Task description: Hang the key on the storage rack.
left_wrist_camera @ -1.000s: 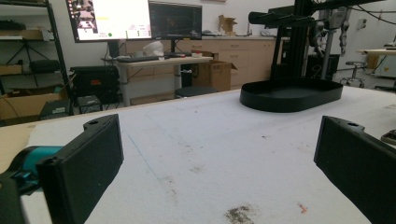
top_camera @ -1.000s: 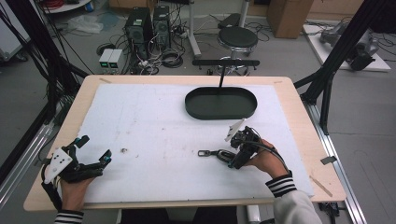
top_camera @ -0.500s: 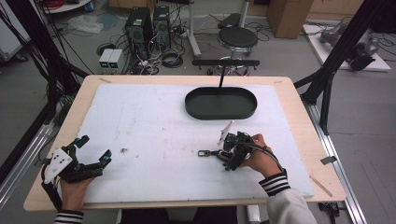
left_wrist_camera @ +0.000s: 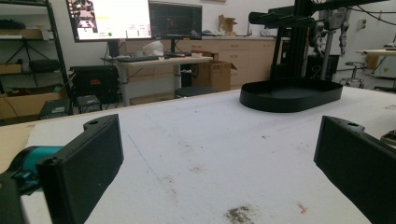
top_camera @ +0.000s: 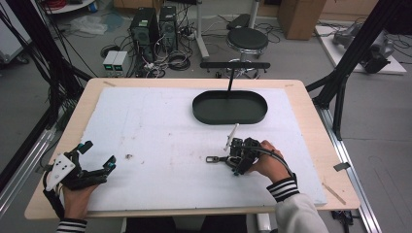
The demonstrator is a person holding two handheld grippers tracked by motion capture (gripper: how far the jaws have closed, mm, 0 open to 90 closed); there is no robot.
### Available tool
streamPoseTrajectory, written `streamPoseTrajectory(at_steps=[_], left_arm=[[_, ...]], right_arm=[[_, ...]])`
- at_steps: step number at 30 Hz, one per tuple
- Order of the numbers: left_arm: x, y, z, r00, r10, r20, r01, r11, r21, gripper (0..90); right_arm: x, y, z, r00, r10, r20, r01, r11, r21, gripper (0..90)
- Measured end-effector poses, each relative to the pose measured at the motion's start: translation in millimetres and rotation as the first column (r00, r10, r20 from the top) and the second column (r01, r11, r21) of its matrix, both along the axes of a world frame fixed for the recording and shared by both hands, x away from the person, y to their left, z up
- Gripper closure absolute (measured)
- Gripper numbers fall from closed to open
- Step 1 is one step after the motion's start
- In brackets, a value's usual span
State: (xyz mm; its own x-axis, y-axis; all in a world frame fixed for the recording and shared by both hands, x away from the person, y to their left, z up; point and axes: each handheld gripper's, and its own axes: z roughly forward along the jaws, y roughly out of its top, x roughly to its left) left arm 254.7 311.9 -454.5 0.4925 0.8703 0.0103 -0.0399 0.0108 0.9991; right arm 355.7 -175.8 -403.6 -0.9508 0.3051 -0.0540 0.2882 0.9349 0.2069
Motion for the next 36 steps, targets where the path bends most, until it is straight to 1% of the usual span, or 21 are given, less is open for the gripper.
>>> streamPoseTrajectory(at_steps=[5, 6, 7, 8, 10, 15, 17, 20, 23, 24, 25, 26, 27, 28, 29, 30, 31, 32, 34, 35, 36], left_arm=[[0.0, 0.1, 0.0, 1.0, 0.0, 0.0, 0.0, 1.0, 0.0, 1.8], [0.0, 0.0, 0.0, 1.0, 0.0, 0.0, 0.0, 1.0, 0.0, 1.8], [0.0, 0.0, 0.0, 1.0, 0.0, 0.0, 0.0, 1.0, 0.0, 1.8], [0.1, 0.1, 0.0, 1.0, 0.0, 0.0, 0.0, 1.0, -0.001, 1.8], [0.1, 0.1, 0.0, 1.0, 0.0, 0.0, 0.0, 1.0, 0.0, 1.8], [0.0, 0.0, 0.0, 1.0, 0.0, 0.0, 0.0, 1.0, 0.0, 1.8], [0.1, 0.0, 0.0, 1.0, 0.0, 0.0, 0.0, 1.0, 0.0, 1.8], [0.1, 0.0, 0.0, 1.0, 0.0, -0.001, 0.0, 1.0, -0.001, 1.8], [0.0, 0.0, 0.0, 1.0, 0.0, 0.0, 0.0, 1.0, 0.0, 1.8], [-0.1, -0.1, 0.0, 1.0, 0.0, 0.0, 0.0, 1.0, 0.0, 1.8], [-0.1, 0.0, 0.0, 1.0, 0.0, 0.0, 0.0, 1.0, 0.0, 1.8], [0.0, 0.0, 0.0, 1.0, 0.0, 0.0, 0.0, 1.0, 0.0, 1.8], [0.0, 0.0, 0.0, 1.0, 0.0, 0.0, 0.0, 1.0, 0.0, 1.8], [0.0, 0.0, 0.0, 1.0, 0.0, 0.0, 0.0, 1.0, 0.0, 1.8], [0.0, 0.0, 0.0, 1.0, 0.0, 0.0, 0.0, 1.0, 0.0, 1.8], [0.0, 0.2, 0.1, 1.0, -0.001, -0.002, 0.001, 1.0, -0.001, 1.8], [0.0, 0.2, 0.1, 1.0, -0.001, -0.002, 0.001, 1.0, -0.001, 1.8], [0.0, 0.2, 0.0, 1.0, -0.001, -0.002, 0.001, 1.0, -0.001, 1.8], [0.0, 0.0, 0.0, 1.0, 0.0, 0.0, 0.0, 1.0, -0.001, 1.8], [0.0, 0.0, 0.0, 1.0, 0.0, 0.0, 0.0, 1.0, -0.001, 1.8], [0.1, 0.1, 0.0, 1.0, 0.0, 0.0, 0.0, 1.0, -0.001, 1.8]], right_arm=[[2.5, 1.7, -2.9, 0.9998, -0.008, -0.017, 0.008, 1.0, -0.022, 38.8], [3.0, 1.9, -4.1, 0.9995, -0.014, -0.028, 0.013, 0.999, -0.036, 44.1], [3.0, 1.9, -4.1, 0.9995, -0.014, -0.028, 0.013, 0.999, -0.036, 44.1], [2.9, 1.8, -2.9, 0.9995, -0.014, -0.027, 0.013, 0.999, -0.037, 47.5], [2.1, 2.1, -2.9, 0.9992, -0.029, -0.027, 0.028, 0.999, -0.038, 47.9], [2.3, 0.8, -2.9, 0.9991, -0.03, -0.03, 0.029, 0.999, -0.033, 48.1], [1.9, 0.7, -2.9, 0.9994, -0.017, -0.031, 0.016, 0.999, -0.032, 48.2], [-2.0, 2.0, -2.2, 0.9997, 0.019, -0.017, -0.02, 0.999, -0.035, 48.3], [-2.3, 1.5, -1.0, 0.9997, 0.012, -0.022, -0.012, 0.999, -0.03, 48.2], [-1.7, 0.6, -0.3, 0.9998, 0.012, -0.014, -0.012, 1.0, -0.02, 48.3], [-1.2, -0.4, 0.7, 0.9998, 0.004, -0.02, -0.005, 1.0, -0.01, 48.2], [0.1, -2.8, 2.5, 0.9994, 0.003, -0.035, -0.002, 1.0, 0.016, 48.3], [0.1, -2.8, 2.5, 0.9994, 0.003, -0.035, -0.002, 1.0, 0.016, 48.3], [1.3, -5.4, 5.2, 0.9993, -0.018, -0.033, 0.019, 0.999, 0.043, 48.3], [1.3, -5.4, 5.2, 0.9993, -0.018, -0.033, 0.019, 0.999, 0.043, 48.3], [3.2, -8.6, 8.8, 0.9992, -0.03, -0.027, 0.032, 0.996, 0.078, 48.3], [3.2, -8.6, 8.8, 0.9992, -0.03, -0.027, 0.032, 0.996, 0.078, 48.3], [5.7, -12.3, 12.7, 0.9986, -0.05, -0.016, 0.052, 0.991, 0.123, 48.3], [7.4, -16.0, 17.6, 0.9971, -0.075, -0.005, 0.075, 0.982, 0.173, 48.3], [7.4, -16.0, 17.6, 0.9971, -0.075, -0.005, 0.075, 0.982, 0.173, 48.3], [10.1, -19.5, 21.9, 0.995, -0.099, 0.0, 0.097, 0.97, 0.225, 48.3]])
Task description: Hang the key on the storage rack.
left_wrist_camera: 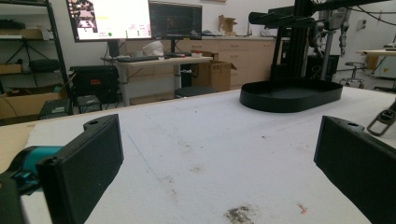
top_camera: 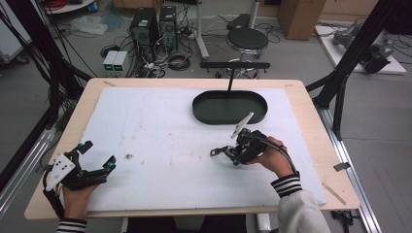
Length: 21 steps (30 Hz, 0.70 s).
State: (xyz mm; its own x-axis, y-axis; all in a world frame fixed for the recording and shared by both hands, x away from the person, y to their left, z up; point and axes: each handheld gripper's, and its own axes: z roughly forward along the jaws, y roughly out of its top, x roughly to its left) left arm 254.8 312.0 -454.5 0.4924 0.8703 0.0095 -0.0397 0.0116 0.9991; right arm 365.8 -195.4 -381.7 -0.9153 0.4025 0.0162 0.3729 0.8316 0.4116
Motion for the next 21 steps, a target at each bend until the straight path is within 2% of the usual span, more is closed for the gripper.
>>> streamPoseTrajectory(at_steps=[1, 2, 3, 4, 5, 6, 7, 8, 9, 10, 11, 12, 13, 15, 16, 17, 18, 19, 20, 21], left_arm=[[0.0, 0.0, 0.0, 1.0, 0.0, 0.0, 0.0, 1.0, 0.0, 1.8], [0.1, 0.0, 0.0, 1.0, 0.0, -0.001, 0.0, 1.0, -0.001, 1.8], [0.1, 0.1, 0.0, 1.0, -0.001, -0.002, 0.001, 1.0, -0.001, 1.8], [0.1, 0.2, 0.0, 1.0, -0.001, -0.002, 0.001, 1.0, -0.001, 1.8], [0.1, 0.2, 0.0, 1.0, -0.001, -0.002, 0.001, 1.0, -0.001, 1.8], [0.1, 0.2, 0.1, 1.0, -0.001, -0.002, 0.001, 1.0, -0.001, 1.8], [0.1, 0.2, 0.1, 1.0, -0.001, -0.002, 0.001, 1.0, -0.001, 1.8], [0.1, 0.2, 0.0, 1.0, -0.001, -0.002, 0.001, 1.0, -0.001, 1.8], [0.1, 0.2, 0.1, 1.0, -0.001, -0.002, 0.001, 1.0, -0.001, 1.8], [0.0, 0.1, 0.1, 1.0, -0.001, -0.002, 0.001, 1.0, -0.001, 1.8], [0.0, 0.1, 0.1, 1.0, -0.001, -0.002, 0.001, 1.0, 0.0, 1.8], [0.0, 0.1, 0.1, 1.0, -0.001, -0.002, 0.001, 1.0, 0.0, 1.8], [0.0, 0.1, 0.1, 1.0, -0.001, -0.002, 0.001, 1.0, 0.0, 1.8], [0.0, 0.1, 0.0, 1.0, -0.001, -0.001, 0.001, 1.0, 0.0, 1.8], [0.0, 0.1, 0.1, 1.0, -0.001, -0.002, 0.001, 1.0, 0.0, 1.8], [0.0, 0.1, 0.1, 1.0, -0.001, -0.002, 0.001, 1.0, 0.0, 1.8], [0.0, -0.1, 0.0, 1.0, 0.001, 0.0, -0.001, 1.0, 0.001, 1.8], [0.0, -0.1, 0.0, 1.0, 0.001, 0.0, -0.001, 1.0, 0.001, 1.8], [0.0, 0.0, 0.1, 1.0, 0.001, -0.001, -0.001, 1.0, 0.003, 1.8], [0.0, 0.0, 0.1, 1.0, 0.001, -0.001, -0.001, 1.0, 0.003, 1.8]], right_arm=[[0.0, 0.0, 0.0, 1.0, 0.0, 0.0, 0.0, 1.0, 0.0, 48.3], [2.8, -4.1, 4.1, 0.9998, -0.018, 0.002, 0.017, 0.998, 0.063, 48.3], [2.8, -4.1, 4.1, 0.9998, -0.018, 0.002, 0.017, 0.998, 0.063, 48.3], [4.7, -7.1, 7.6, 0.9994, -0.032, 0.01, 0.031, 0.993, 0.111, 48.3], [4.7, -7.1, 7.6, 0.9994, -0.032, 0.01, 0.031, 0.993, 0.111, 48.3], [6.5, -10.6, 11.2, 0.9983, -0.058, 0.011, 0.055, 0.986, 0.157, 48.3], [6.5, -10.6, 11.2, 0.9983, -0.058, 0.011, 0.055, 0.986, 0.157, 48.3], [8.9, -14.5, 14.2, 0.9961, -0.083, 0.03, 0.076, 0.978, 0.195, 48.2], [8.9, -14.5, 14.2, 0.9961, -0.083, 0.03, 0.076, 0.978, 0.195, 48.2], [10.6, -18.9, 18.2, 0.9908, -0.125, 0.053, 0.109, 0.967, 0.23, 48.2], [10.6, -18.9, 18.2, 0.9908, -0.125, 0.053, 0.109, 0.967, 0.23, 48.2], [13.0, -23.7, 21.8, 0.9851, -0.158, 0.068, 0.134, 0.951, 0.28, 48.2], [13.0, -23.7, 21.8, 0.9851, -0.158, 0.068, 0.134, 0.951, 0.28, 48.2], [14.5, -28.2, 25.1, 0.9788, -0.191, 0.075, 0.157, 0.934, 0.321, 48.2], [16.0, -33.4, 28.7, 0.968, -0.236, 0.087, 0.19, 0.913, 0.361, 48.2], [16.0, -33.4, 28.7, 0.968, -0.236, 0.087, 0.19, 0.913, 0.361, 48.2], [17.2, -37.0, 30.6, 0.9579, -0.271, 0.094, 0.216, 0.897, 0.386, 48.2], [17.2, -37.0, 30.6, 0.9579, -0.271, 0.094, 0.216, 0.897, 0.386, 48.2], [18.9, -41.3, 32.7, 0.9434, -0.312, 0.111, 0.243, 0.88, 0.408, 48.2], [18.9, -41.3, 32.7, 0.9434, -0.312, 0.111, 0.243, 0.88, 0.408, 48.2]])
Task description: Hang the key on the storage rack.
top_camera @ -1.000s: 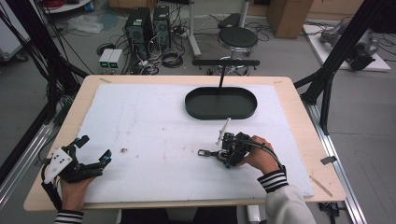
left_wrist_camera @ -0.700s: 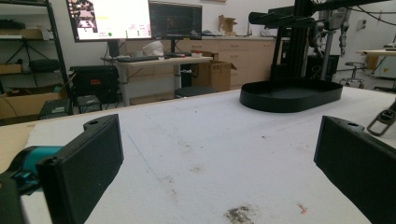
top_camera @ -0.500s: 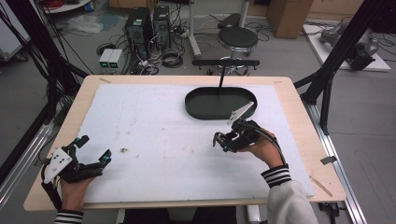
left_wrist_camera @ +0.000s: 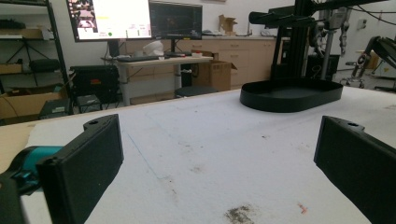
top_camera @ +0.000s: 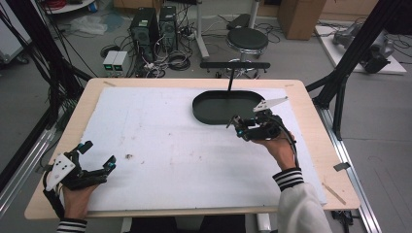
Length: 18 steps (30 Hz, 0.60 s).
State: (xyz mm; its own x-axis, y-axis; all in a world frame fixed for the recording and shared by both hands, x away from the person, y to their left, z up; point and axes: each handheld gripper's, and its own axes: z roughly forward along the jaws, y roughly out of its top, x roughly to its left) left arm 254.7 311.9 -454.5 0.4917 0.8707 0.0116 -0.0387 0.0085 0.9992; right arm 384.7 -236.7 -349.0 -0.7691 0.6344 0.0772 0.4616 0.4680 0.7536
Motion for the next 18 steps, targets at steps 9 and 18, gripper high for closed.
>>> streamPoseTrajectory(at_steps=[9, 18], left_arm=[[-0.1, 0.0, 0.0, 1.0, 0.001, 0.0, -0.001, 1.0, 0.0, 1.8], [0.1, 0.2, 0.0, 1.0, 0.0, -0.001, 0.0, 1.0, -0.001, 1.8]], right_arm=[[10.9, -16.6, 16.8, 0.9752, -0.186, 0.12, 0.181, 0.982, 0.055, 48.2], [29.5, -20.4, 35.7, 0.9468, -0.269, 0.178, 0.256, 0.962, 0.091, 48.2]])
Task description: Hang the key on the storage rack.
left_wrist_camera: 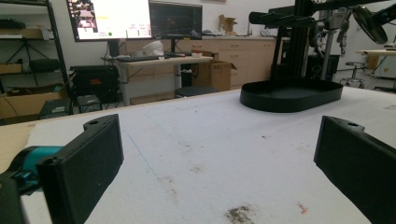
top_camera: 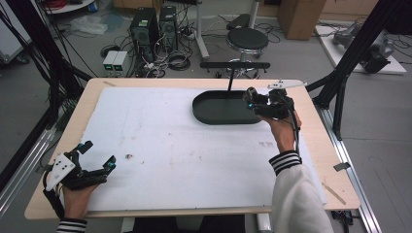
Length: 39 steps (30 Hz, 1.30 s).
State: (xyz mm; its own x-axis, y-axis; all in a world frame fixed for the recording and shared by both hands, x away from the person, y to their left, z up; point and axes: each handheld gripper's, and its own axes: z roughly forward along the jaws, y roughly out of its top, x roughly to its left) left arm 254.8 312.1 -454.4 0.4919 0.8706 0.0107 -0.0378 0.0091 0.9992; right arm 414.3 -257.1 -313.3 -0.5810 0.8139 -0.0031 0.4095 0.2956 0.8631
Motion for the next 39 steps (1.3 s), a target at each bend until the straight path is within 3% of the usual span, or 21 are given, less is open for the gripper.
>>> streamPoseTrajectory(at_steps=[5, 23, 39], left_arm=[[0.0, 0.0, 0.0, 1.0, 0.0, 0.0, 0.0, 1.0, -0.002, 1.8], [0.3, 0.0, -0.1, 1.0, 0.0, -0.001, 0.0, 1.0, -0.006, 1.8], [0.2, 0.0, 0.0, 1.0, 0.0, -0.001, 0.0, 1.0, -0.006, 1.8]], right_arm=[[12.6, -2.1, 10.2, 0.9988, -0.047, 0.012, 0.047, 0.998, 0.041, 48.2], [46.9, 4.1, 28.6, 0.9923, -0.115, 0.045, 0.113, 0.993, 0.04, 48.2], [62.9, 9.7, 23.4, 0.9846, -0.163, 0.062, 0.161, 0.986, 0.047, 48.2]])
